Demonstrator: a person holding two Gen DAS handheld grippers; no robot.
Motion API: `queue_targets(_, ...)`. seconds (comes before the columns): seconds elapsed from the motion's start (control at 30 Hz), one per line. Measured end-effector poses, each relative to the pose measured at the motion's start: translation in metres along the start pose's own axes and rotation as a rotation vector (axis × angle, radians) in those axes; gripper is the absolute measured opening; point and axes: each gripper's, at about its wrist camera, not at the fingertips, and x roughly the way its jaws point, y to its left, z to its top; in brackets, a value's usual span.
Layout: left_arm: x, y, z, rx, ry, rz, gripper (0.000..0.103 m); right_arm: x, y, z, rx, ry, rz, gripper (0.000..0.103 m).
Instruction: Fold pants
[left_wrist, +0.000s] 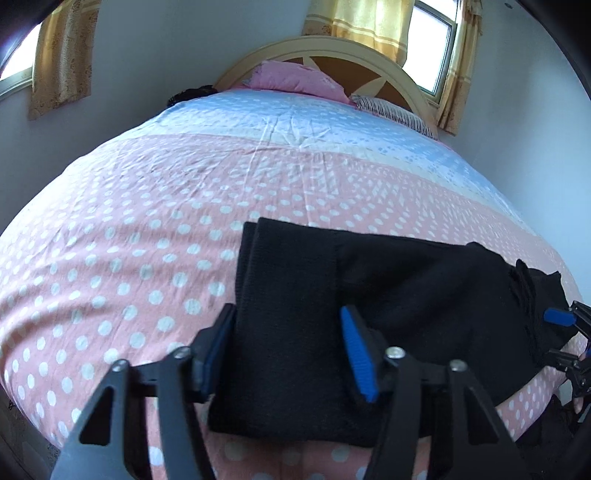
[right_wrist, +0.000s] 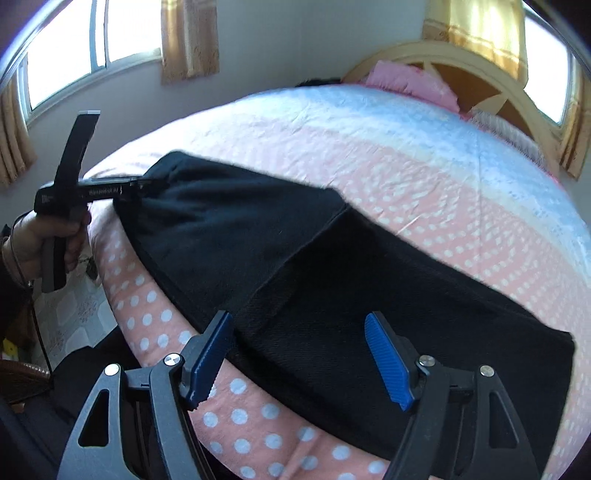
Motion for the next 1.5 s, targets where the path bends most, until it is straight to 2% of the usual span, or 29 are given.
queue_targets(0.03,-0.001,0.001,0.001,-0.006,0.004,-0.014,0.040,-0.004,-0.002,0.001,0.005,-0.013,-0.008,0.075)
queue_targets(0.07,-0.001,0.002,0.002,-0.026,0.013,-0.051,0.034,-0.008,-0.004,0.003,0.016,-0.024,-0.014,0.075)
queue_targets(0.23,-0.011,0.001,0.008,-0.064,0.011,-0.093,0.029,-0.016,-0.019,0.002,0.069,-0.031,-0.048,0.075)
queue_targets(0.43,-0.043,-0.018,0.026,-0.080,-0.055,-0.178,0.028,-0.030,-0.039,-0.007,0.122,-0.046,-0.077,0.075)
queue_targets(0.7,-0.077,-0.100,0.049,0.047,-0.115,-0.297,0.028,-0.056,-0.078,-0.023,0.188,-0.042,-0.184,0.075)
queue_targets(0.9,-0.082,-0.172,0.064,0.093,-0.105,-0.454,0.028,-0.083,-0.122,-0.043,0.295,-0.072,-0.262,0.075)
queue_targets(1.03,-0.075,-0.225,0.068,0.155,-0.071,-0.505,0.028,-0.096,-0.148,-0.059,0.375,-0.096,-0.299,0.075)
queue_targets(1.17,-0.047,-0.282,0.060,0.249,-0.010,-0.497,0.028,-0.100,-0.169,-0.071,0.420,-0.105,-0.324,0.075)
queue_targets(1.27,-0.022,-0.319,0.046,0.329,0.028,-0.453,0.028,-0.105,-0.185,-0.081,0.462,-0.110,-0.340,0.075)
queue_targets(1.4,0.011,-0.354,0.024,0.398,0.083,-0.407,0.029,-0.109,-0.208,-0.089,0.529,-0.131,-0.328,0.075)
queue_targets(1.47,0.021,-0.367,0.014,0.433,0.106,-0.401,0.035,-0.109,-0.215,-0.093,0.557,-0.138,-0.310,0.075)
queue_targets(1.5,0.023,-0.371,0.010,0.444,0.114,-0.403,0.035,-0.109,-0.218,-0.095,0.571,-0.140,-0.303,0.075)
